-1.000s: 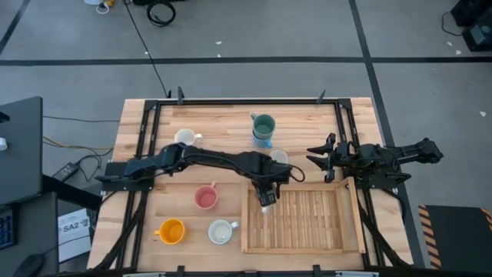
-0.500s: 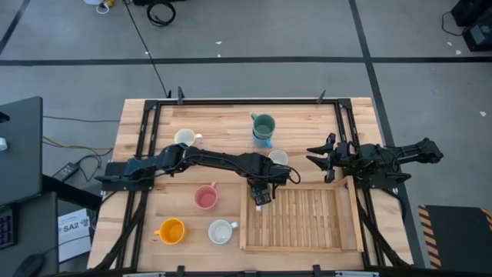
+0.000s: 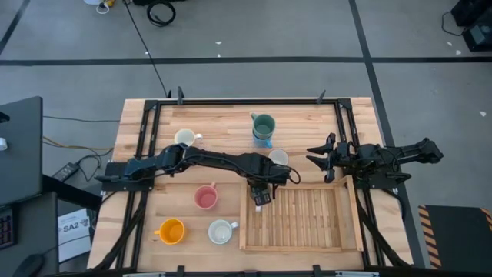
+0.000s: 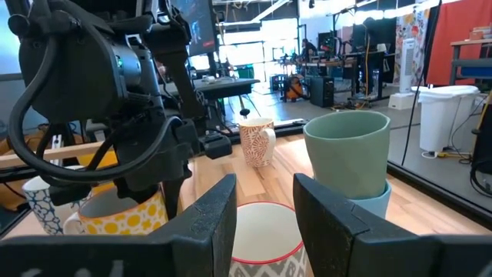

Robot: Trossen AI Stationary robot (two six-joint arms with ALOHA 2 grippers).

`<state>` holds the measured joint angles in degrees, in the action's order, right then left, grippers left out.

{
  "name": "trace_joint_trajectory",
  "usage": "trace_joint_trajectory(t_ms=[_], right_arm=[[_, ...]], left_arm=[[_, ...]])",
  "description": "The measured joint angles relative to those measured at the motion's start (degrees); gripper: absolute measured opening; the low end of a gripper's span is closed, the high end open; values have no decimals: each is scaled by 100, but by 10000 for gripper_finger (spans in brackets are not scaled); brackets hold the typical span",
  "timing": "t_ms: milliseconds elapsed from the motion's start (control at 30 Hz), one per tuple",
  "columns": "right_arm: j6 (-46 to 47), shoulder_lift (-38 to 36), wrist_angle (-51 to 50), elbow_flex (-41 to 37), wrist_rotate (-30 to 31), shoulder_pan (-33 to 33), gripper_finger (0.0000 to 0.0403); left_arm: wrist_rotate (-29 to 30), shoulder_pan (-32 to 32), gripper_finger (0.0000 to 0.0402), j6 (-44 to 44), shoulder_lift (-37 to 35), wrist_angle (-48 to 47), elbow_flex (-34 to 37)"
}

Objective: Place coffee mugs
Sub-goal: Put the orange patterned mug on the shelf

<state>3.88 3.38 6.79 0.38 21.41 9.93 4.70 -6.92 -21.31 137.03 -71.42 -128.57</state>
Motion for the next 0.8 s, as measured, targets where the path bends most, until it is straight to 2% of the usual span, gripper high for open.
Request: trace_joint_trajectory(t_ms=[267,433,800], right_arm=[[0,0,0,0,-1,0,135],[0,0,0,0,-2,0,135],[2,0,0,0,-2,0,135]], left_arm=[[-16,0,41,10,0,2,0],[-239,-2,44,8,0,4,0],[-241,2,130,7,-4,24,-4]])
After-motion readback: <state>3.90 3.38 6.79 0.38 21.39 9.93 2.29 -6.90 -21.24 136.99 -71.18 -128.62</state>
